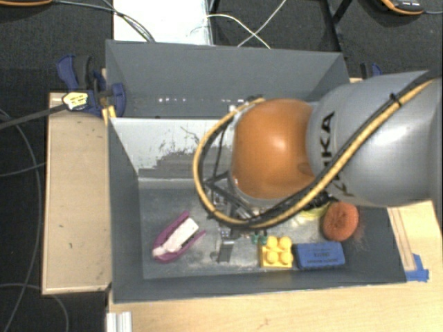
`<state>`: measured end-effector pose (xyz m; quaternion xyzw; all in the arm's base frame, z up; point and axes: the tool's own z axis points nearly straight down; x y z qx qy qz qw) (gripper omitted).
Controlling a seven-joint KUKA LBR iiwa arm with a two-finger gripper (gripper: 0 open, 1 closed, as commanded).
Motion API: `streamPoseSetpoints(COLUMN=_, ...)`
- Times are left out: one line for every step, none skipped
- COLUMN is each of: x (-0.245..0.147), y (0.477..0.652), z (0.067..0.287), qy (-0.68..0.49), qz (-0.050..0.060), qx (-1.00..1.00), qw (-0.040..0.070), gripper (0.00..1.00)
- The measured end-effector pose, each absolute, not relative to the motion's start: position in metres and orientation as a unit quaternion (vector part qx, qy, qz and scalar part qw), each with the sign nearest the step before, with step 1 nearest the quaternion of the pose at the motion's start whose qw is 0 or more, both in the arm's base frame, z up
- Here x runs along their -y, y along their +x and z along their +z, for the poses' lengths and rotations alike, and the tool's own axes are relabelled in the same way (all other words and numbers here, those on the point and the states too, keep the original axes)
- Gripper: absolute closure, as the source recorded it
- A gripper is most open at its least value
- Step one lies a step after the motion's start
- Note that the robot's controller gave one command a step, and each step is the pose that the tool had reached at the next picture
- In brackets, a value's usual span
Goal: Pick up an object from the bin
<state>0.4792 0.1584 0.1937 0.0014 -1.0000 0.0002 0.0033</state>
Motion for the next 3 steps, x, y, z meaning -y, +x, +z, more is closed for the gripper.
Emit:
streamPoseSetpoints(x=-0.157, y=0.481, z=0.198, qy=-0.002, qz=-0.001, qx=1.0, qw=-0.001, gripper=0.0)
streamPoseSetpoints(x=-0.206, y=0.52, z=0.067, qy=0.072, qz=0.0, qx=0.997, qw=0.006, gripper=0.0)
streamPoseSetpoints(x=-0.217, y=0.528, z=0.153, qy=0.268, qz=-0.001, qx=0.963, qw=-0.005, gripper=0.0)
